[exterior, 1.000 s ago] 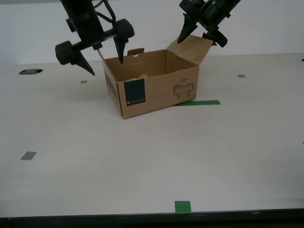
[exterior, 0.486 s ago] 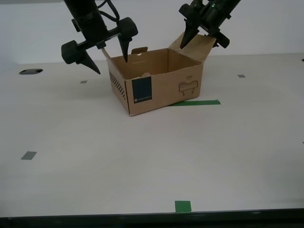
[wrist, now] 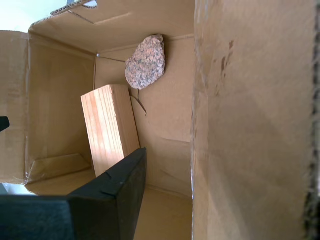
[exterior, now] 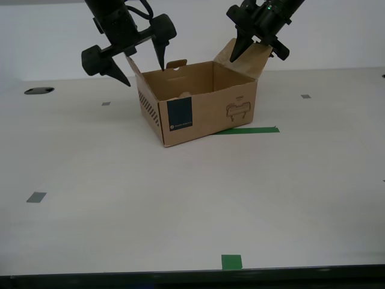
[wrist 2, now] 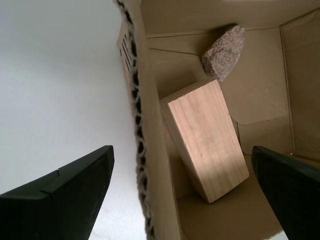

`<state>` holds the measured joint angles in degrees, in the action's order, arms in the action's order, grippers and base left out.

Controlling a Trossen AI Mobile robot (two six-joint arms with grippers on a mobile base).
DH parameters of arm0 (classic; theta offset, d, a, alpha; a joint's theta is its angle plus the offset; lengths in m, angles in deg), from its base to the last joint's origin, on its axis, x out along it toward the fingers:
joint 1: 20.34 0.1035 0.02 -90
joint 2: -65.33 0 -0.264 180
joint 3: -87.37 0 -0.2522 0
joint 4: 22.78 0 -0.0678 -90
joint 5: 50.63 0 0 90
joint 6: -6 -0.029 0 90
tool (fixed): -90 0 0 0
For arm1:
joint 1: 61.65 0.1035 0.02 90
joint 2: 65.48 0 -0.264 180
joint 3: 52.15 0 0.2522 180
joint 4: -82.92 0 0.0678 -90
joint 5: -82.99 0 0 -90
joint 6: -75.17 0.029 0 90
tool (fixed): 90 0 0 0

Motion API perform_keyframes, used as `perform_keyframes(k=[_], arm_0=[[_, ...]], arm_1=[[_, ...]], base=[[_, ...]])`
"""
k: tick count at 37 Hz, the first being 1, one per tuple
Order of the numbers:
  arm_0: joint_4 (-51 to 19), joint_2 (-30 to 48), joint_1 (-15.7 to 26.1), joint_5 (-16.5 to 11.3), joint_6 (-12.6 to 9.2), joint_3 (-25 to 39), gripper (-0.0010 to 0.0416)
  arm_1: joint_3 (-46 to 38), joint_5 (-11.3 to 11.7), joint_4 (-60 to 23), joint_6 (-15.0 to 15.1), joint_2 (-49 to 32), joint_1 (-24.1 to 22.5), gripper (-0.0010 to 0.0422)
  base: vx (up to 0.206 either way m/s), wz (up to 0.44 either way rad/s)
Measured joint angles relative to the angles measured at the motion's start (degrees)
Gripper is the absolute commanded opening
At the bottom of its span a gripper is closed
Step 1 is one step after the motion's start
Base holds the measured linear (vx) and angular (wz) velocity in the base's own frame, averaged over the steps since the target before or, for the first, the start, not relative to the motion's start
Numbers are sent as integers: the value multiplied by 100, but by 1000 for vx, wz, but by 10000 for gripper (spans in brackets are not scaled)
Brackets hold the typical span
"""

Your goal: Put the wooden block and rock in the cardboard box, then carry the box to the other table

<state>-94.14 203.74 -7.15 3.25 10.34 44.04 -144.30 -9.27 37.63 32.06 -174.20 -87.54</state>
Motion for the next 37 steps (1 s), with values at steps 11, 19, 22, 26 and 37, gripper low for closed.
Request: perform_keyframes(k=[11, 19, 22, 26, 37], arm_0=[[17, 0, 0, 0, -2, 0, 142], [17, 0, -4, 0, 0, 0, 154], [20, 0, 0, 0, 0, 0, 160], [26, 0, -2, 0, 0, 0, 164], [105, 0, -2, 0, 0, 0, 114]], arm_1=[[0, 0, 31, 0, 0, 2, 375], [-2, 0, 37, 2, 0, 2, 375], [0, 0, 37, 0, 0, 2, 375], [-4, 0, 63, 0, 0, 2, 375], [-2, 0, 212, 20, 0, 0, 333]], base=[[0, 0], [0, 0], [0, 0], [0, 0], [0, 0]])
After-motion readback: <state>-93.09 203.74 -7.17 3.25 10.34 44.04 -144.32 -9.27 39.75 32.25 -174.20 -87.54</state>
